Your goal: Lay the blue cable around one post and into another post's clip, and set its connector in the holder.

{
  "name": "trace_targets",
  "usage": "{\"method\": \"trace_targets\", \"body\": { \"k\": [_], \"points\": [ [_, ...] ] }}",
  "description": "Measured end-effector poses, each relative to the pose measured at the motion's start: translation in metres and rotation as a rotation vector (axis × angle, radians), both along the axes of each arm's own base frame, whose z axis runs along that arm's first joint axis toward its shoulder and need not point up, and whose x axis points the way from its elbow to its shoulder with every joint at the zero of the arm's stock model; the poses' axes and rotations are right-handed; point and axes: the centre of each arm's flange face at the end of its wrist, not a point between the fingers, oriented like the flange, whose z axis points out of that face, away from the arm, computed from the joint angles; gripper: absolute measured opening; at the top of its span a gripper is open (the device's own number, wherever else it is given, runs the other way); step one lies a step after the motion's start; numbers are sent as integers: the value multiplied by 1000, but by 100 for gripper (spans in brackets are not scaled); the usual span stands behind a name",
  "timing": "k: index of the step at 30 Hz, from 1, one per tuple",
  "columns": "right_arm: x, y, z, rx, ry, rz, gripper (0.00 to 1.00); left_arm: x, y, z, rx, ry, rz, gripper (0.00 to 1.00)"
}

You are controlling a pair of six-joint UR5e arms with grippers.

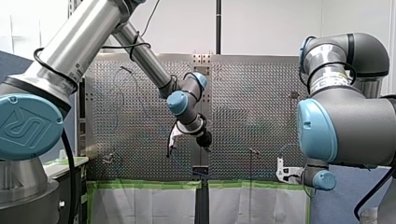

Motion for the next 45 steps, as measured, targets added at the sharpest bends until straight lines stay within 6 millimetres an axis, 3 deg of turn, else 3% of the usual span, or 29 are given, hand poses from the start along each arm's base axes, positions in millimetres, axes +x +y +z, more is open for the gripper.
{"method": "trace_targets", "body": {
  "k": [14, 35, 42, 45],
  "points": [
    [1, 0, 0, -1, 0, 2, 0, 29, 8, -70, 23, -15, 27, 100],
    [2, 0, 0, 0, -1, 4, 0, 33, 12, -168, 87, -59, -4, 100],
    [2, 1, 0, 0, -1, 4, 0, 46, 4, -192, 132, -138, 3, 100],
    [2, 0, 0, 0, -1, 4, 0, 56, -4, -192, 138, -188, 7, 100]
  ]
}}
